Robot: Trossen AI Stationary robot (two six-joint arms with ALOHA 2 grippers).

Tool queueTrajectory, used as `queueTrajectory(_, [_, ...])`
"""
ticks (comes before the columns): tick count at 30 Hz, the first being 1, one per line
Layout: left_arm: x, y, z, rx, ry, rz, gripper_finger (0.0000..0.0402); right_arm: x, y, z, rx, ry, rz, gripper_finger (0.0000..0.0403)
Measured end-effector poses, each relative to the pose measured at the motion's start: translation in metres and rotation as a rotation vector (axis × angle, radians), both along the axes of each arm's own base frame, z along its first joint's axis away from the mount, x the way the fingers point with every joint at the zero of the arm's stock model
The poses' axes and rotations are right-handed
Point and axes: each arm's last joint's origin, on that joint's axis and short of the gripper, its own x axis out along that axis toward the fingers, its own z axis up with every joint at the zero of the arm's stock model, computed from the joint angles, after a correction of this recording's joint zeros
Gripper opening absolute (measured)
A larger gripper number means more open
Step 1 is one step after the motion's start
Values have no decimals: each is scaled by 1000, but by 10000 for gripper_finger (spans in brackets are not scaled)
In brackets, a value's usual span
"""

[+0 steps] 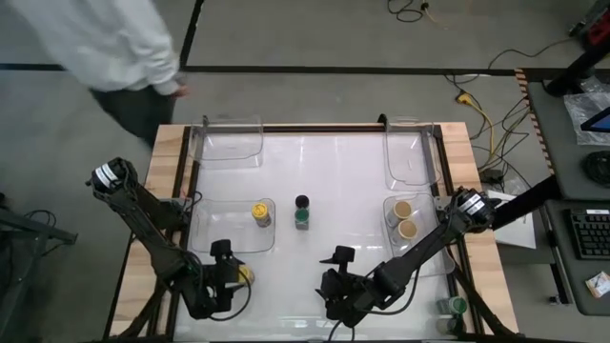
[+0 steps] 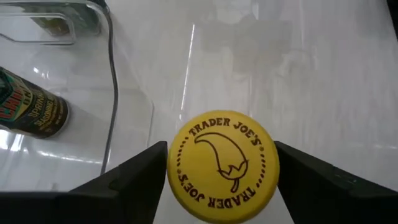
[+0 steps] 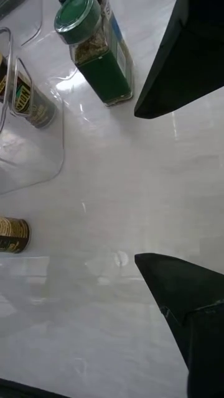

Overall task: Sort spices by type
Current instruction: Put the yellow spice bottle into the bottom left transparent bin

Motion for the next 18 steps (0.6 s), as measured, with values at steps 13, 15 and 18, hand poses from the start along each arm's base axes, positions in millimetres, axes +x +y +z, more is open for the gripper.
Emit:
queueTrajectory(13, [-1,1,-4,-5,-2,8,221,0,0,0,0,0,0,364])
queueTrajectory(15, [1,0,-1,-13,-7,7,221,0,0,0,0,-1,0,364])
queueTrajectory(18, [4,-5,10,-36,-27,1,221,0,0,0,0,-1,0,364])
